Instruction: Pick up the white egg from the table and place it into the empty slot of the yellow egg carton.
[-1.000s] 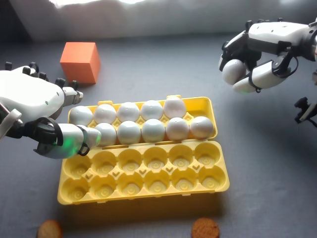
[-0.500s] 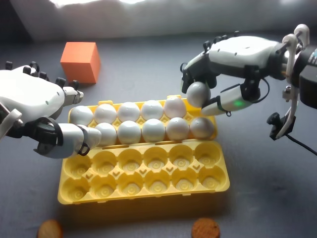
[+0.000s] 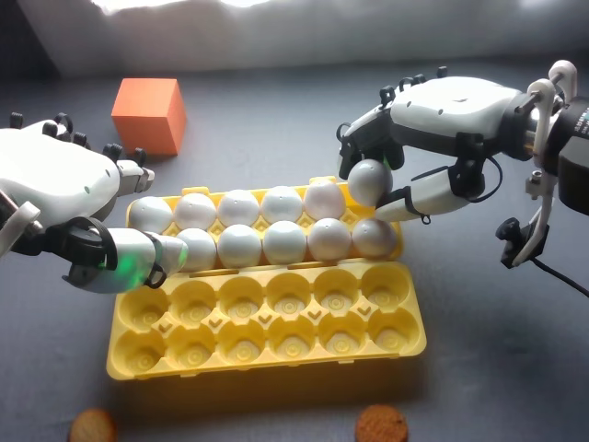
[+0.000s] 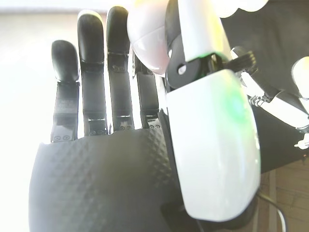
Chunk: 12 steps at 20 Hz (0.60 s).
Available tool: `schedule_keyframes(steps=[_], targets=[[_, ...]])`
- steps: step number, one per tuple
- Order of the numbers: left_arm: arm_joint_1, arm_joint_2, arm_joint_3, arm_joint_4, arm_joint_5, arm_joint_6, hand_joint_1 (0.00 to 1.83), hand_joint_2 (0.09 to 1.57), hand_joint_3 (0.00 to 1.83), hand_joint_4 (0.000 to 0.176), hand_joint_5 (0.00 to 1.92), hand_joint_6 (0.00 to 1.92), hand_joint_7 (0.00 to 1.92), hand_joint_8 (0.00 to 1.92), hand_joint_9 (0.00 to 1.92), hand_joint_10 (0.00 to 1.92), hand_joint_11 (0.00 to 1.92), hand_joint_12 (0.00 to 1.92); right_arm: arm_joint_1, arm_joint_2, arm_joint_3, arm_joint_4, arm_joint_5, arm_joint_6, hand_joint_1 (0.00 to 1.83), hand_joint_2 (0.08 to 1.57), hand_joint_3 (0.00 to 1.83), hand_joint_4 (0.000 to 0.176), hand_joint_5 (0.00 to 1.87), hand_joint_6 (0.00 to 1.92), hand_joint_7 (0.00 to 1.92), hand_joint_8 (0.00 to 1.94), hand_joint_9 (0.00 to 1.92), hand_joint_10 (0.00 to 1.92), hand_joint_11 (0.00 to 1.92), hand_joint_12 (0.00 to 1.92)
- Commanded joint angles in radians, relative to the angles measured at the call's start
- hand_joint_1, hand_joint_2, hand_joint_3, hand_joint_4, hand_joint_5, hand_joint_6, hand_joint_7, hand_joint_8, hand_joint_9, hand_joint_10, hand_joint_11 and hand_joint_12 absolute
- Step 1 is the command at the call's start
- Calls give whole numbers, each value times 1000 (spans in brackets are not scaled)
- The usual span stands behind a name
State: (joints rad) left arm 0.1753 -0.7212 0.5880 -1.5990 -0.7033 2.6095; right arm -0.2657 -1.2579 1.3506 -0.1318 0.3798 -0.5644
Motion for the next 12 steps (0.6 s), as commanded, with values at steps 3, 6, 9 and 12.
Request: schedule_keyframes(steps=[3, 6, 9, 12], targets=[[-15, 7, 6, 63, -27, -2, 0, 1296, 1, 0, 312, 7, 434, 8, 462, 13, 0, 1154, -5, 8, 1, 11, 109, 6, 1175, 1214, 0, 0, 838, 1139, 770, 1455, 584, 1446, 234, 1808], [-15, 7, 6, 64, -27, -2, 0, 1293, 0, 0, 299, 3, 424, 5, 448, 3, 0, 1150, -9, 7, 1, 11, 109, 6, 1175, 1215, 3, 0, 821, 1155, 780, 1449, 599, 1401, 215, 1790], [-15, 7, 6, 65, -26, -2, 0, 1298, 1, 0, 303, 5, 439, 6, 468, 8, 0, 1150, -12, 7, 2, 11, 109, 6, 1165, 1228, 4, 0, 815, 1178, 738, 1497, 564, 1452, 221, 1807], [-15, 7, 6, 65, -26, -2, 0, 1300, 1, 0, 268, 0, 403, 0, 429, 0, 0, 1104, -13, 8, 2, 11, 110, 3, 1172, 1215, 0, 0, 838, 1156, 762, 1444, 577, 1415, 196, 1770]])
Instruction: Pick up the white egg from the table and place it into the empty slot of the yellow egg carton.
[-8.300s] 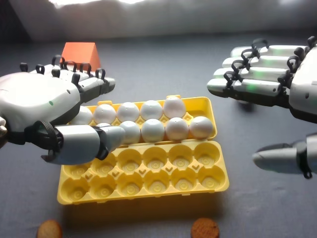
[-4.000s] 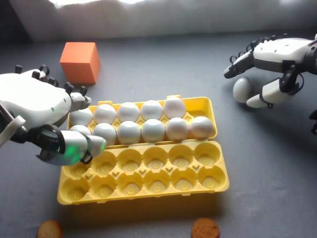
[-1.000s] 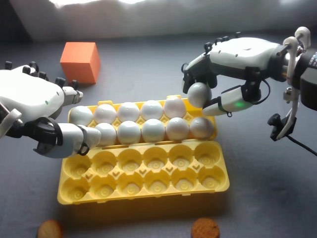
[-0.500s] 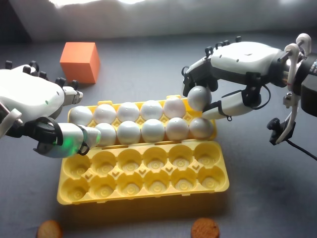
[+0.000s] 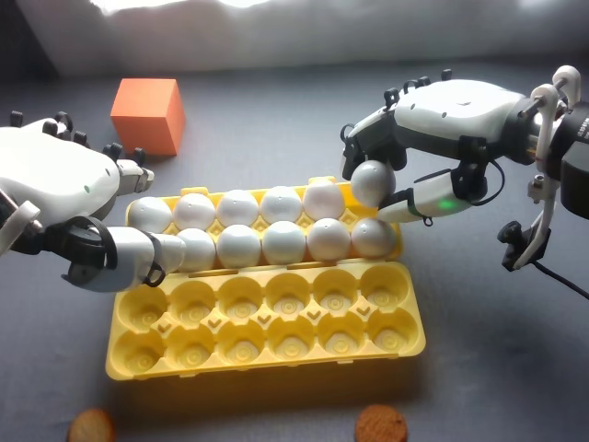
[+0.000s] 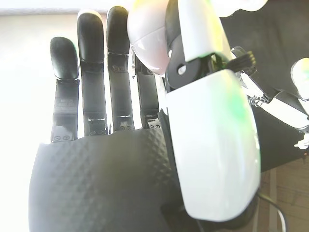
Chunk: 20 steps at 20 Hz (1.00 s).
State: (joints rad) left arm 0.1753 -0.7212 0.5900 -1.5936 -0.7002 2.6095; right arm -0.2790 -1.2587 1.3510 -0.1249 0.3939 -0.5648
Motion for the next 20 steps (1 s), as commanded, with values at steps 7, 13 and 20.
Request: schedule_keyframes(steps=[7, 13, 20], targets=[[-15, 7, 4, 59, -29, -2, 0, 1301, 0, 0, 321, 6, 458, 7, 475, 8, 0, 1161, 0, 9, 4, 5, 103, 0, 1114, 1124, 0, 0, 591, 722, 545, 810, 325, 1119, 0, 1579], [-16, 6, 3, 60, -29, -2, 0, 1302, 0, 0, 307, 9, 449, 8, 466, 3, 0, 1160, -6, 9, 5, 6, 105, -2, 1096, 1056, 0, 0, 573, 395, 530, 490, 271, 973, 0, 1456], [-19, 4, 3, 60, -29, -1, 0, 1300, 0, 0, 300, 9, 448, 9, 471, 13, 0, 1154, -6, 9, 5, 5, 111, -4, 1065, 1046, 3, 0, 630, 199, 604, 204, 291, 813, 0, 1348]])
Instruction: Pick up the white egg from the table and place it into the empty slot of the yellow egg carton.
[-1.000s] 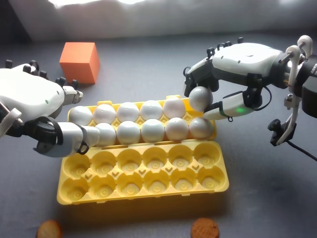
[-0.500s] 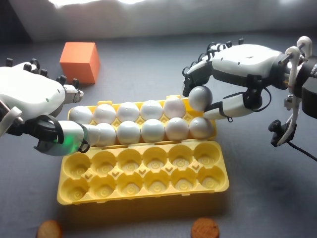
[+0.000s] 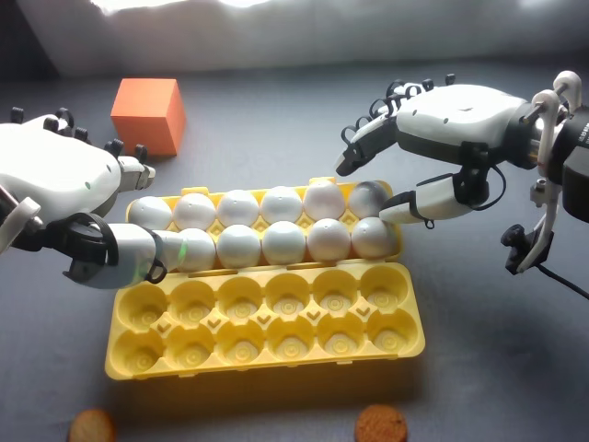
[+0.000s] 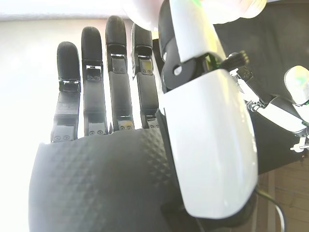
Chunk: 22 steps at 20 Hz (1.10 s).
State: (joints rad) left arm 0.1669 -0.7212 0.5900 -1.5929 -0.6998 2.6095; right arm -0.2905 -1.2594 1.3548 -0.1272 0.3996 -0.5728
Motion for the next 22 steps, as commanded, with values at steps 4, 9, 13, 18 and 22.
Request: schedule_keyframes(steps=[4, 9, 13, 18, 22], targets=[[-30, 2, -2, 31, -22, 63, 0, 1303, 1, 0, 305, 1, 446, 3, 460, 2, 0, 1144, 26, 19, 0, 8, 129, 11, 1046, 1054, 3, 0, 615, 172, 604, 180, 267, 845, 0, 1358], [-35, 2, 8, 18, -22, 73, 0, 1305, 0, 0, 299, 1, 443, 1, 465, 2, 0, 1144, 91, 77, -27, 3, 123, 34, 1059, 1053, 1, 0, 639, 163, 610, 161, 255, 837, 0, 1310], [-35, 1, 10, 18, -22, 59, 0, 1310, 2, 0, 289, 0, 440, 0, 471, 0, 0, 1170, 161, 190, -126, -151, 146, 35, 1044, 1050, 0, 0, 618, 146, 598, 143, 242, 819, 0, 1283], [-37, 1, 7, 13, -28, 53, 0, 1304, 0, 0, 316, 2, 452, 1, 471, 2, 0, 1162, 214, 367, -272, -308, 134, 16, 1029, 1048, 0, 0, 588, 106, 579, 108, 216, 790, 0, 1235], [-37, 2, 4, 7, -31, 53, 0, 1312, 1, 0, 303, 3, 431, 5, 449, 4, 0, 1142, 220, 482, -348, -322, 32, 14, 1014, 1059, 5, 0, 563, 65, 562, 70, 217, 736, 0, 1227]])
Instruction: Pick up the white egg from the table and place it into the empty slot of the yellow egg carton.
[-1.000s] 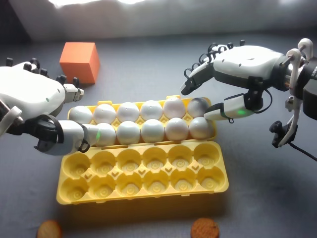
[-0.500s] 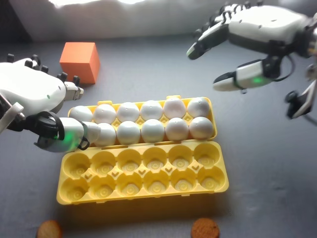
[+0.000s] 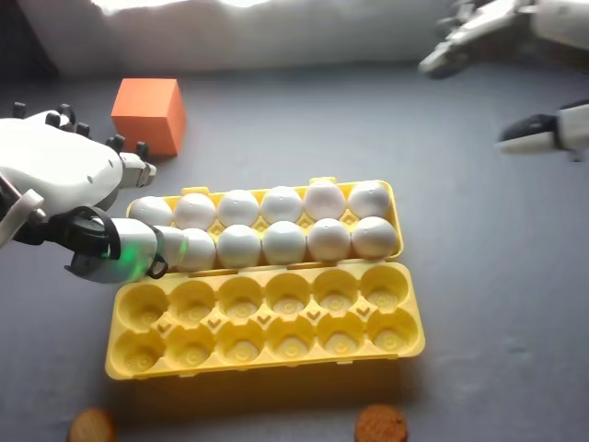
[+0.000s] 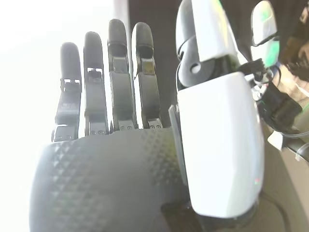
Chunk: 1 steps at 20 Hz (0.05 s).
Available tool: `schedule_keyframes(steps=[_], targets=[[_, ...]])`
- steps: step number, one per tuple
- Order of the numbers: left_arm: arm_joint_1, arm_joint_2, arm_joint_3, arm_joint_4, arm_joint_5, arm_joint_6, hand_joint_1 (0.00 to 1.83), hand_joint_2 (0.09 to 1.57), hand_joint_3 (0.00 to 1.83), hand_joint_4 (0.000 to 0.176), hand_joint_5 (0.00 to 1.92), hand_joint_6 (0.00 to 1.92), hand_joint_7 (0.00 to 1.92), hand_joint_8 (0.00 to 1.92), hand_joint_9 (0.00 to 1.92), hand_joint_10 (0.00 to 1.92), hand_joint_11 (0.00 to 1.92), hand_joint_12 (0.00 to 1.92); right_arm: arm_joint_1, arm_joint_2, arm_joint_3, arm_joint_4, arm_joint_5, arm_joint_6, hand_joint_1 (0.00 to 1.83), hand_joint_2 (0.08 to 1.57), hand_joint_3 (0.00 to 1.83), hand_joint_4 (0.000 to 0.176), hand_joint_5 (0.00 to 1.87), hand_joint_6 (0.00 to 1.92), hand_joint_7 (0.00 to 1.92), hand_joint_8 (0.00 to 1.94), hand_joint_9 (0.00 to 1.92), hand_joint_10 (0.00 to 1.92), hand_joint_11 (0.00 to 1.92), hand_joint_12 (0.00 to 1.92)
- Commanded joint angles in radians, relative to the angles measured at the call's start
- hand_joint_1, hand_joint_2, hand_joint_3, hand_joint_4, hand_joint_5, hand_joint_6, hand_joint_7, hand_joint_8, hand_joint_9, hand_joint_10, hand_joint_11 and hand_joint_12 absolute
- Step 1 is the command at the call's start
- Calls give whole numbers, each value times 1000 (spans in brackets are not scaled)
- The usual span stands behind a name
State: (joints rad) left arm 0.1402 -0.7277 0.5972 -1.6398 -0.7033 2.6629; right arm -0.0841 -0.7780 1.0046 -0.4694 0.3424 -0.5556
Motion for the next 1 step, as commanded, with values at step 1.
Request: schedule_keyframes(steps=[1], targets=[[-11, 8, -4, 54, -28, -1, 0, 1314, 1, 0, 276, 0, 410, 1, 435, 1, 0, 1125, 12, 22, -17, -8, 57, -3, 1010, 1048, 0, 0, 579, 66, 576, 70, 237, 728, 0, 1265]])
